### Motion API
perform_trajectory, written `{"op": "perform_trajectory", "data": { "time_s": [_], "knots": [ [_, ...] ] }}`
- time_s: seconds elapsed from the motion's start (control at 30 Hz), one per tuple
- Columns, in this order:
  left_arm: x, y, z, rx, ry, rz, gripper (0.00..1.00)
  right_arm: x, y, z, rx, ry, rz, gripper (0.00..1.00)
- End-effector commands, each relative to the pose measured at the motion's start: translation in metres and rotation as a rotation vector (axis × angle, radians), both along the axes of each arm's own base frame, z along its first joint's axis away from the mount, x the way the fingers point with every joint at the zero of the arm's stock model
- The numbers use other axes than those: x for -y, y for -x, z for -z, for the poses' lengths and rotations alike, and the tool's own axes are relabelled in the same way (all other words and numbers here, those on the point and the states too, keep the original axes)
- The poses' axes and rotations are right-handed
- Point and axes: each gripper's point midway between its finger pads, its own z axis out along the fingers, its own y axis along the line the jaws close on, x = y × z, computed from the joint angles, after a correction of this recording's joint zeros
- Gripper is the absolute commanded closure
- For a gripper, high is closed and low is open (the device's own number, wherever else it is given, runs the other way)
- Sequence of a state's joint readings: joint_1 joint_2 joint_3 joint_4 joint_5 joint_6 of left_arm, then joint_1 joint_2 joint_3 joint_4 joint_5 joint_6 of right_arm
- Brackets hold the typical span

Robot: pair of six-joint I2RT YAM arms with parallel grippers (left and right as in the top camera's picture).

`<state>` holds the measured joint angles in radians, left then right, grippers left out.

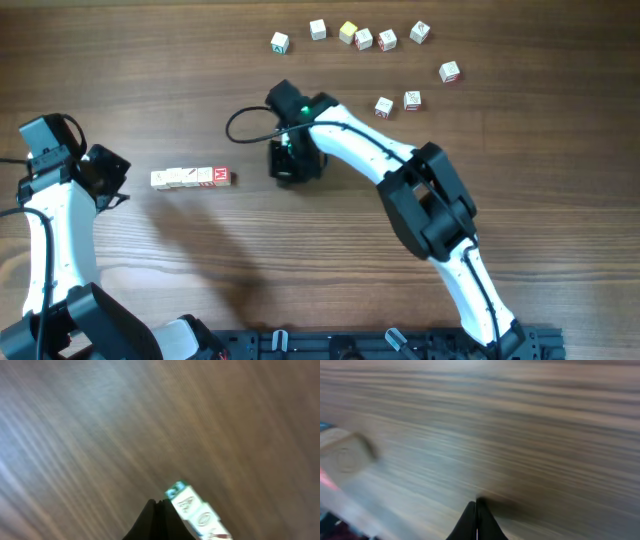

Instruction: Form a horizontal line

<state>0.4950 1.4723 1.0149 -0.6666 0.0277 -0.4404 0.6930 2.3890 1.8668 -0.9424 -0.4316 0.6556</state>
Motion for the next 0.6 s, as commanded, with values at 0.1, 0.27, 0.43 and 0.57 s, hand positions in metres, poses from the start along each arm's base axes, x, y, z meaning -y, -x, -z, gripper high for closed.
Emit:
{"op": "perform_trajectory", "data": {
  "time_s": [0.1, 0.27, 0.43, 0.57],
  "knots": [
    [0.019, -0.029, -0.019, 0.130, 0.038, 0.104, 0.96, 0.073, -0.011, 0.037, 0.015, 0.262, -0.007, 0.95],
    [0.078, -0.074, -0.045, 0.323, 0.113, 0.384, 0.96, 0.079, -0.010, 0.037, -0.012, 0.265, 0.003, 0.89],
    [0.147, -0.090, -0.054, 0.371, 0.135, 0.595, 0.95, 0.096, -0.001, 0.034, -0.076, 0.307, 0.016, 0.88],
    [0.187, -0.093, -0.054, 0.354, 0.062, 0.726, 0.95, 0.111, 0.003, 0.032, -0.117, 0.329, 0.010, 0.85]
  ]
}}
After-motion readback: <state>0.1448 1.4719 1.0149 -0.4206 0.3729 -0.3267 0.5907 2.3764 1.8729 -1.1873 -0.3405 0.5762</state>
